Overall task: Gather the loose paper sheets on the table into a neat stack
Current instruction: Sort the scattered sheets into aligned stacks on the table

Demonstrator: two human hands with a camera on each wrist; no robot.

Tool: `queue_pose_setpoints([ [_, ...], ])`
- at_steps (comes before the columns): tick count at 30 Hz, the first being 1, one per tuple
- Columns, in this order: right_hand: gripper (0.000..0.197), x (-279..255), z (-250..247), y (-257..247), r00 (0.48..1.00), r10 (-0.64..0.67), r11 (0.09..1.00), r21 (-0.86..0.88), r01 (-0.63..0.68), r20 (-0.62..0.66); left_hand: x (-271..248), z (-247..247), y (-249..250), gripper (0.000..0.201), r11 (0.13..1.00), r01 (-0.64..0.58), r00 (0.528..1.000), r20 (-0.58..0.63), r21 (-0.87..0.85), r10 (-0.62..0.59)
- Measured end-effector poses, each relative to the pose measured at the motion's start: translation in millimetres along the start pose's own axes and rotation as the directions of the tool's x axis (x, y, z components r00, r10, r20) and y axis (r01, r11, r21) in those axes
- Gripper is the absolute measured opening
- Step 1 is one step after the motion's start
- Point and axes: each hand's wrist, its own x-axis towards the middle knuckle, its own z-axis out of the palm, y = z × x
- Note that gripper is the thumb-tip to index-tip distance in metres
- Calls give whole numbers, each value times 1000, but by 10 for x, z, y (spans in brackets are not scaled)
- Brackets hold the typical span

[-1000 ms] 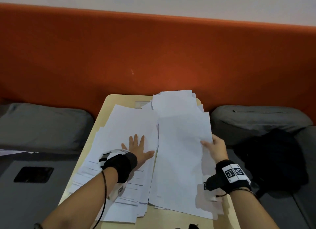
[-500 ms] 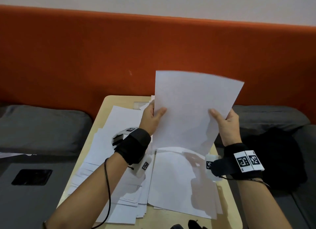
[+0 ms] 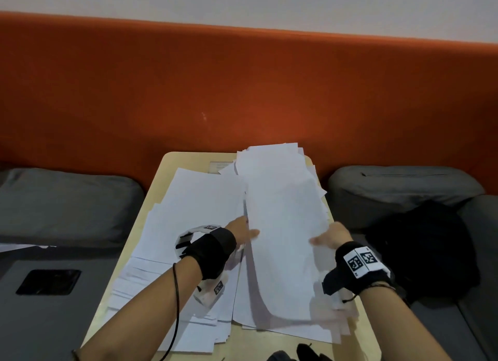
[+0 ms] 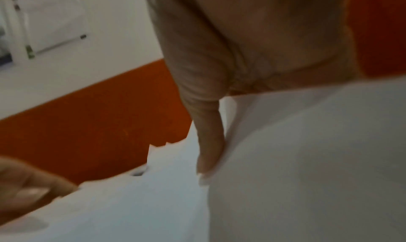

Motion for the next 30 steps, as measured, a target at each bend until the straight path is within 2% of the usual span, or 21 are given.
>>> queue_pose_setpoints([
  [1, 61, -20, 76, 16, 999, 43, 994, -102, -41, 21, -3, 23, -20, 47, 1000, 14, 1000, 23, 21, -14],
  [3, 67, -78, 194, 9, 994, 110, 978, -179, -105, 17, -32, 51, -28, 42, 999, 10, 1000, 25, 33, -11],
  [5, 69, -109, 247, 9, 994, 110, 985, -131, -111, -10, -41, 64, -37, 40, 999, 2, 1000, 26, 33, -3],
  [8, 75, -105, 246, 35, 994, 89, 994, 67, -85, -65, -45, 72, -52, 42, 1000, 11, 999, 35, 25, -12],
  [11, 62, -140, 203, 26, 986, 92, 976, 207, -62, -141, -24, 82, -67, 54, 1000, 20, 1000, 17, -5, -20],
  [14, 48, -138, 180, 15, 988, 16, 978, 207, 16, -153, -14, 127, -55, 74, 997, 10, 997, -69, -80, -16],
  [16, 34, -121, 179, 15, 985, -59, 980, 179, 88, -164, 0, 150, -34, 75, 986, 5, 995, -94, -164, -20],
  [18, 24, -116, 172, 28, 975, -103, 958, 245, 151, -196, 26, 174, -15, 75, 978, -5, 997, -76, -207, -11],
  [20, 22, -129, 134, 24, 958, -156, 902, 360, 237, -240, 30, 183, 1, 77, 970, -34, 999, -49, -239, 23],
  [22, 22, -167, 66, 1, 935, -209, 803, 495, 331, -286, -2, 157, 52, 71, 952, -97, 990, -127, -289, 62],
  [25, 20, -256, -112, -67, 904, -253, 618, 662, 424, -343, -128, 6, 232, 47, 841, -293, 934, -323, -454, 152],
  [27, 21, -293, -239, -116, 892, -268, 530, 717, 452, -364, -233, -144, 390, 39, 763, -418, 888, -398, -493, 229],
  [30, 41, -325, -407, -192, 888, -299, 424, 785, 452, -350, -292, -362, 559, 32, 680, -522, 834, -478, -515, 278],
])
